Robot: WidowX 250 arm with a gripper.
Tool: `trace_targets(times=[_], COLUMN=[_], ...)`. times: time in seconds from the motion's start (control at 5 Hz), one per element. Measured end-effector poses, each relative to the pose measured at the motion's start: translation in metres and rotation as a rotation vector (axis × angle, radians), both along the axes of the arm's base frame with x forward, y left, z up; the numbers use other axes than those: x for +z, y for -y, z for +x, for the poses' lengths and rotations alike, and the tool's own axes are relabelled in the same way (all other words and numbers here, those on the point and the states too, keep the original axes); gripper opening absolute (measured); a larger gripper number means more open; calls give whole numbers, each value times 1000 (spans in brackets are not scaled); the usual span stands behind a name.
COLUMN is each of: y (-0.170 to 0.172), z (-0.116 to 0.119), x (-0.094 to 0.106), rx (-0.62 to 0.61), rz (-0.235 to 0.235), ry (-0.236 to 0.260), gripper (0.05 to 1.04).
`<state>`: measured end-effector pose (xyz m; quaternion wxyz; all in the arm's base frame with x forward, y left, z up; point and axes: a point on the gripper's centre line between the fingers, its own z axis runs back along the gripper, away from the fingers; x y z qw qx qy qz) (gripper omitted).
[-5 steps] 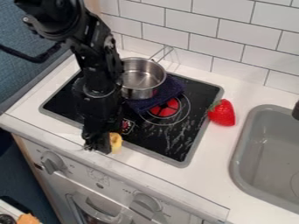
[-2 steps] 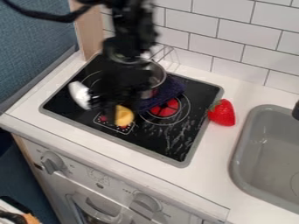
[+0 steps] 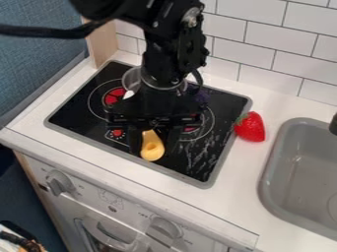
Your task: Move the knife to the right side of the burner
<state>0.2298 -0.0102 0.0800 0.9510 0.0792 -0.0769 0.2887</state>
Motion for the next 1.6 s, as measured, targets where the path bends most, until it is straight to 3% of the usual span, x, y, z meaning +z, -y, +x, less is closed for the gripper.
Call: trace_targets(times=[0.2, 0.4, 0.6, 0.8, 1.0, 1.2, 1.6], y=[10, 26, 33, 43, 47, 33, 28], z=[-9, -6, 7, 31, 53, 71, 80], x=[12, 8, -3, -13, -27, -37, -50], rx=[-69, -248, -471, -533, -551, -537, -568], rz=[-45, -40, -25, 5, 0, -55, -36], ry=[32, 16, -49, -48, -57, -54, -52], gripper=[504, 504, 504, 504, 504, 504, 504])
